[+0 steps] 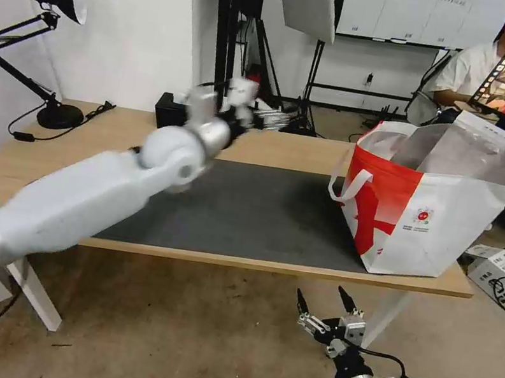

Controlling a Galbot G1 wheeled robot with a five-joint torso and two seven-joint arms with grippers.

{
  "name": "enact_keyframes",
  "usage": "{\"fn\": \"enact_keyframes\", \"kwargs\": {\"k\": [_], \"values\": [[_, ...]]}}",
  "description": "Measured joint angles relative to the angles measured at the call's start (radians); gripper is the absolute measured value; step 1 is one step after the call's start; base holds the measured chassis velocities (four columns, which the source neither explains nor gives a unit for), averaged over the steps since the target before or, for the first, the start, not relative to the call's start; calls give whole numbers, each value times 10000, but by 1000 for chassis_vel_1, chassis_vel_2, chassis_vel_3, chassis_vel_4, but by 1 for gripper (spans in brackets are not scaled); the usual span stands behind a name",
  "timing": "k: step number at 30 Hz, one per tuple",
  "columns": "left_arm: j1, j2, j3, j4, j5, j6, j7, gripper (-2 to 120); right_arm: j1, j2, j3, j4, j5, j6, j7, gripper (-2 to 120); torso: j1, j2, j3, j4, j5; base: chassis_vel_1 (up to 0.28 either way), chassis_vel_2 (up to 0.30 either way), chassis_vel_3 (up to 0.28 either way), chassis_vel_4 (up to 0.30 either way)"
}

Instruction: Pick up the trash from the table and place it into the takeout bag.

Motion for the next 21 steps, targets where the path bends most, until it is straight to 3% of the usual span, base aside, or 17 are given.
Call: {"fn": "enact_keyframes", "kwargs": {"k": [1, 4, 5, 8, 9, 11, 14, 17, 20, 21], "values": [[0, 0, 0, 0, 0, 0, 0, 100, 0, 0, 0, 0, 0, 0, 0, 100, 0, 0, 0, 0, 0, 0, 0, 0, 0], [1720, 480, -1459, -802, 362, -347, 16, 100, 0, -1, 0, 0, 0, 0, 0, 100, -1, 0, 0, -3, 2, 0, 0, 0, 0], [1720, 480, -1459, -802, 362, -347, 16, 100, 0, -1, 0, 0, 0, 0, 0, 100, -1, 0, 0, -3, 2, 0, 0, 0, 0], [4034, 725, -3421, -1517, 1136, -833, 113, 100, -1, -1, 0, 0, 0, 0, 0, 100, 0, 0, -1, -3, -3, 0, 0, 0, 0], [4034, 725, -3421, -1517, 1136, -833, 113, 100, -1, -1, 0, 0, 0, 0, 0, 100, 0, 0, -1, -3, -3, 0, 0, 0, 0], [5309, 926, -4422, -1778, 1557, -1314, 167, 100, 0, -1, -1, 0, 0, 0, -2, 100, -2, 0, -1, 1, 3, 0, 0, 0, 0], [6399, 1097, -5190, -1913, 1982, -1806, 163, 100, 0, 0, 0, 0, 0, 0, 0, 100, -2, 0, -1, -2, 5, 0, 0, 0, 0], [7200, 973, -5837, -2010, 2352, -2034, 135, 100, 0, 0, 0, 0, 0, 0, 0, 100, -1, -1, 0, 0, 4, 0, 0, 0, 0], [8379, 271, -6865, -2267, 2974, -2202, 85, 100, -1, 0, 0, 0, 0, 0, 0, 100, 0, 0, 0, -6, 3, 0, 0, 0, 0], [8379, 271, -6865, -2267, 2974, -2202, 85, 100, -1, 0, 0, 0, 0, 0, 0, 100, 0, 0, 0, -6, 3, 0, 0, 0, 0]]}}
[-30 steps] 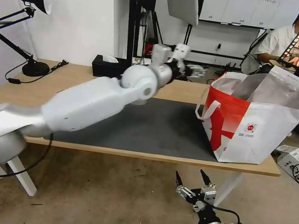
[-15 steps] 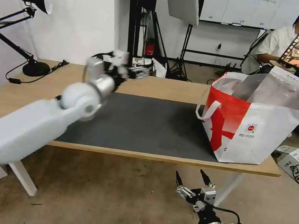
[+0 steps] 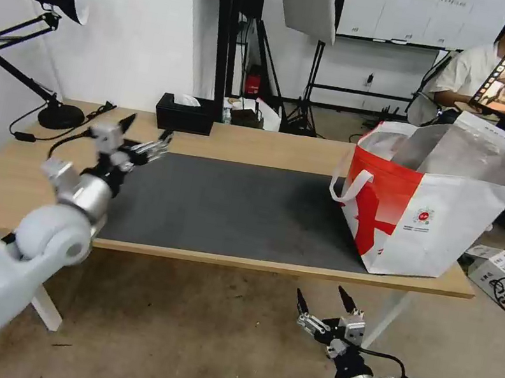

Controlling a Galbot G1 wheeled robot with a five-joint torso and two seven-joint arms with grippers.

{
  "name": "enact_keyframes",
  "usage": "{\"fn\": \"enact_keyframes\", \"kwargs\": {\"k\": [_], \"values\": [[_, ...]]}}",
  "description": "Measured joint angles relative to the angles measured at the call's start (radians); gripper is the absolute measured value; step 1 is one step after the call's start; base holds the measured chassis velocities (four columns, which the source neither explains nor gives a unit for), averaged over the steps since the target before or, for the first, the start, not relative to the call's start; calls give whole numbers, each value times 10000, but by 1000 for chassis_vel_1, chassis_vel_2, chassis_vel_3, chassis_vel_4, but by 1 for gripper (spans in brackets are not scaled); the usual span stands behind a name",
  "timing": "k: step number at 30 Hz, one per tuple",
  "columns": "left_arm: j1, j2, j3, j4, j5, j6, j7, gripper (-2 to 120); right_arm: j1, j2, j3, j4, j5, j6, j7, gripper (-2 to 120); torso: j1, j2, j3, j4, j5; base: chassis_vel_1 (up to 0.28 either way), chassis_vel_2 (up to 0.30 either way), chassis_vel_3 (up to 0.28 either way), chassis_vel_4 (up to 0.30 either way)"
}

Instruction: Pick up the trash from the table and place it into the takeout bag.

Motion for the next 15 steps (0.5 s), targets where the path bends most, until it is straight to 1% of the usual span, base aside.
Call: {"fn": "enact_keyframes", "kwargs": {"k": [3, 4, 7, 8, 9, 10, 13, 14, 15], "values": [[1139, -661, -1124, -88, 862, -269, -54, 100, 0, 0, 0, 0, 0, 0, 0, 100, 0, 0, 0, 1, 2, 0, 0, 0, 0], [1139, -661, -1124, -88, 862, -269, -54, 100, 0, 0, 0, 0, 0, 0, 0, 100, 0, 0, 0, 1, 2, 0, 0, 0, 0], [2470, -1219, -2091, -191, 1568, -398, 5, 100, 0, -1, 0, 0, 0, 0, 0, 100, 0, 0, 0, 6, 1, 0, 0, 0, 0], [2470, -1219, -2091, -191, 1568, -398, 5, 100, 0, -1, 0, 0, 0, 0, 0, 100, 0, 0, 0, 6, 1, 0, 0, 0, 0], [2900, -1405, -2346, -215, 1745, -424, 76, 100, 0, -1, 0, 0, 0, 0, 0, 100, -1, 0, 0, 4, 2, 0, 0, 0, 0], [2900, -1405, -2346, -215, 1745, -424, 76, 100, 0, -1, 0, 0, 0, 0, 0, 100, -1, 0, 0, 4, 2, 0, 0, 0, 0], [3867, -1992, -2789, -337, 2054, -488, 404, 100, 0, 0, 0, 0, 0, 0, 0, 100, 0, 0, 0, 3, 1, 0, 0, 0, 0], [3867, -1992, -2789, -337, 2054, -488, 404, 100, 0, 0, 0, 0, 0, 0, 0, 100, 0, 0, 0, 3, 1, 0, 0, 0, 0], [4159, -2219, -2884, -396, 2155, -507, 551, 100, 0, 0, 0, 0, 0, 0, 0, 100, 0, 0, 0, 3, 4, 0, 0, 0, 0]]}}
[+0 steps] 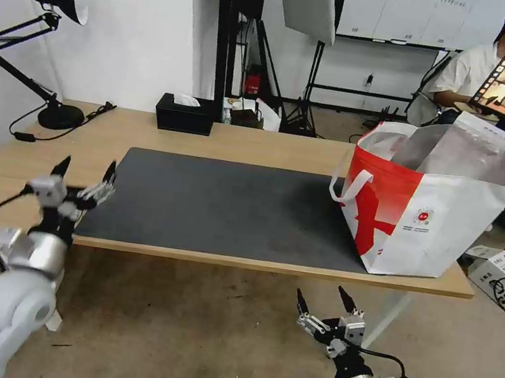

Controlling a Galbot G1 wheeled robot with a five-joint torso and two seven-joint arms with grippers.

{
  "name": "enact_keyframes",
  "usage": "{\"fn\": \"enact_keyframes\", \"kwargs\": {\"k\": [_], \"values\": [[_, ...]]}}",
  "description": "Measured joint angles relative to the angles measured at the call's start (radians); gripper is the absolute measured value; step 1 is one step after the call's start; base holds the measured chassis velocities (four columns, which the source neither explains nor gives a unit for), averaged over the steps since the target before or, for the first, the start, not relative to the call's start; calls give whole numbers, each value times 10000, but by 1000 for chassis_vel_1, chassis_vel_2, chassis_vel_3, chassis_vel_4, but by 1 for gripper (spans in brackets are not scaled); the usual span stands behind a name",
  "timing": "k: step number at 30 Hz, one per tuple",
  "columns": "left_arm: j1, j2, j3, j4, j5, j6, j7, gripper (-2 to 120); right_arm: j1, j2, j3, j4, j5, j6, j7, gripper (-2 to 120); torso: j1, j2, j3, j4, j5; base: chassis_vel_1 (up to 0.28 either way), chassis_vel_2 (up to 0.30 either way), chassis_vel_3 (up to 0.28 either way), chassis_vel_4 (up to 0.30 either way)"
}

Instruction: Pick up the trash from the table and place it into the takeout bag.

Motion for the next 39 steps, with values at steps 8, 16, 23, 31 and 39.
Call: {"fn": "enact_keyframes", "kwargs": {"k": [8, 16, 23, 31, 39], "values": [[1311, -1027, -259, -36, 789, -190, 577, 100, 0, 0, 0, 0, 0, 0, 0, 100, 0, 0, 0, 1, -1, 0, 0, 0, 0], [2184, -1305, -733, -33, 969, -224, 916, 100, 0, 0, 0, 0, 0, 0, 0, 100, 1, 0, 0, 0, -2, 0, 0, 0, 0], [2787, -1529, -967, 56, 1003, -266, 1299, 100, 0, 0, 0, 0, 0, 0, 0, 100, 0, 0, 0, 1, -2, 0, 0, 0, 0], [2866, -1529, -1007, 171, 920, -485, 1490, 100, 0, 0, 0, 0, 0, 0, 0, 100, 1, 0, 0, 1, -3, 0, 0, 0, 0], [2865, -1427, -812, 265, 916, -671, 1608, 100, 0, 0, 0, 0, 0, 0, 0, 100, 0, 0, 0, 1, -2, 0, 0, 0, 0]]}}
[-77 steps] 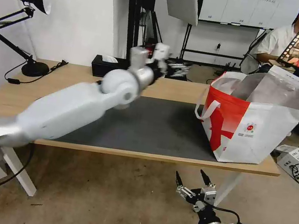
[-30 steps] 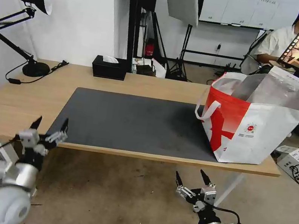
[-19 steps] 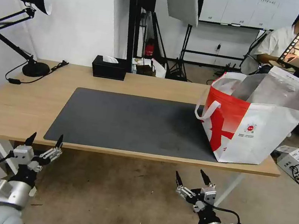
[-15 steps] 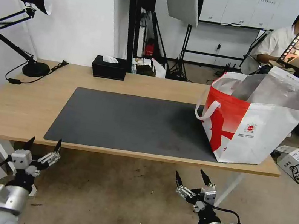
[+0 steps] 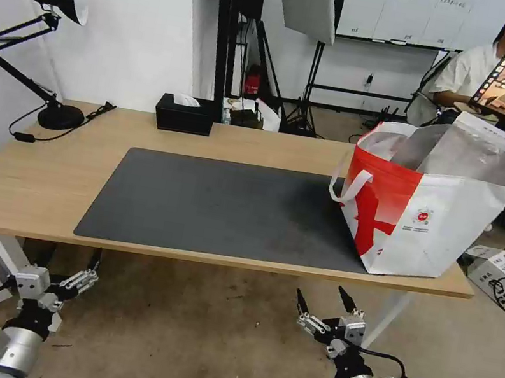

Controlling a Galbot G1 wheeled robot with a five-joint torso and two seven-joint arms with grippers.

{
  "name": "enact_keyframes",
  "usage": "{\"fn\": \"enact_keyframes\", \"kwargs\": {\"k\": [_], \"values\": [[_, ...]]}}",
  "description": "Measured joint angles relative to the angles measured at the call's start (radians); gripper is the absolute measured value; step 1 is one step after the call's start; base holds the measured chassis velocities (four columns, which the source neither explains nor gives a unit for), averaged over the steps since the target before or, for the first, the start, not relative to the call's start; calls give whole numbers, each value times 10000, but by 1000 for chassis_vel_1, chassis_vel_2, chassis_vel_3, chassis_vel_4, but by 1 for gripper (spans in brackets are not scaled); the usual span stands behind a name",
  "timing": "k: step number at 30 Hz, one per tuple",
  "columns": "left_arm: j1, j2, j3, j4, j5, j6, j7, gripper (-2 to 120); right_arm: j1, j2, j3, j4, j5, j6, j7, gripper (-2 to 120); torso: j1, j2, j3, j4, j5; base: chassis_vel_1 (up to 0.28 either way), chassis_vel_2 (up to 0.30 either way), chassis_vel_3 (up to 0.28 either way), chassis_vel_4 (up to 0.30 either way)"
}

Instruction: Pick up the trash from the table and place it into the takeout bag.

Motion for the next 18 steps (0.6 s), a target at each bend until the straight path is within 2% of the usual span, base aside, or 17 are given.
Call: {"fn": "enact_keyframes", "kwargs": {"k": [18], "values": [[-67, 12, 116, 2, -6, -7, 1, 100, 0, 0, 0, 0, 0, 0, 0, 100, 0, 0, 0, 0, 0, 0, 0, 0, 0]]}}
